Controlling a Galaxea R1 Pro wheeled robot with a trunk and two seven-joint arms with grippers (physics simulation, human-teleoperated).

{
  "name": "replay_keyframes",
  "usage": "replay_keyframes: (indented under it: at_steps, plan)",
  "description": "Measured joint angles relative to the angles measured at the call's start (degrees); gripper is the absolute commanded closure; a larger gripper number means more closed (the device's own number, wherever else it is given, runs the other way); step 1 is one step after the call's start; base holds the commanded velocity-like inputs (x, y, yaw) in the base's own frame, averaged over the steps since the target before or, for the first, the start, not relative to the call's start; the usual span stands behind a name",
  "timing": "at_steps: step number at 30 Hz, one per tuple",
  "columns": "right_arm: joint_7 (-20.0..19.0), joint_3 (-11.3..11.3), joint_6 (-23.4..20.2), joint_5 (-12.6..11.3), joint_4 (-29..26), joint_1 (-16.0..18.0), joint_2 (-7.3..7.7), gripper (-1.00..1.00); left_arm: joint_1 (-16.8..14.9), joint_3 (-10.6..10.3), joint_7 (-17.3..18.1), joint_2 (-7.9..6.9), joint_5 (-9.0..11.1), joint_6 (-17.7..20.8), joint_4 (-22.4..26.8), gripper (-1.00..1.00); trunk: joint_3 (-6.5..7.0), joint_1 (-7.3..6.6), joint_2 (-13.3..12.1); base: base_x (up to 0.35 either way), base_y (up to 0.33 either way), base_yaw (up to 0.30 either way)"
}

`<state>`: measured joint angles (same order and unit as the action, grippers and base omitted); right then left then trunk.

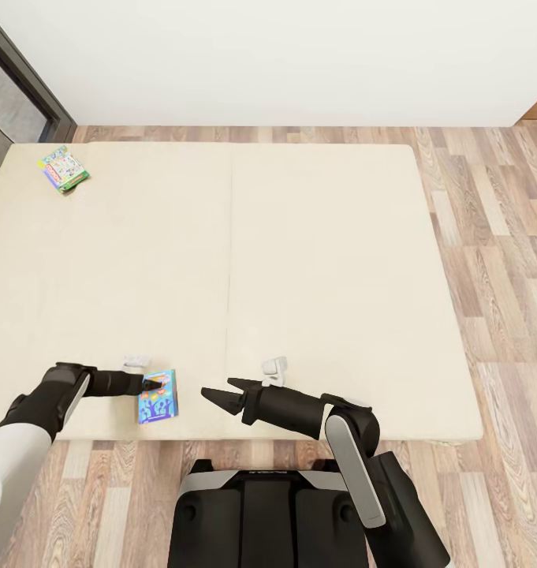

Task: Put all the toys in the child's room - the three board games (two on the bed and one on the table), the two jigsaw puzzles on the table, and the tennis ball on the table - inside the toy box on the table in the child's room.

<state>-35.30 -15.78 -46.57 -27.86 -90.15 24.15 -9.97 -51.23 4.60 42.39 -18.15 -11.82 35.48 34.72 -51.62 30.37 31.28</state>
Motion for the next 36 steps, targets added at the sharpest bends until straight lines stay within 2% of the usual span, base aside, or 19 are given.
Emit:
replay_keyframes:
  at_steps: [9,18,36]
  plan:
    - [0.0,-0.1,0.1,0.0,0.0,0.0,0.00,-1.00,0.1,0.0,-2.7,0.28,0.2,-0.2,-4.0,-1.00,0.00,0.00,0.0,0.000,0.000,0.000]
    - [0.0,0.0,0.1,0.1,0.0,0.0,0.00,-1.00,0.1,-0.1,-5.2,0.53,0.4,-0.3,-5.3,-1.00,0.00,0.00,0.0,0.000,0.000,0.000]
    - [0.0,0.1,0.1,0.1,0.0,0.0,0.00,-1.00,0.0,0.0,-5.6,0.82,0.5,-0.2,-5.5,-1.00,-0.13,-0.02,0.0,0.000,-0.001,0.000]
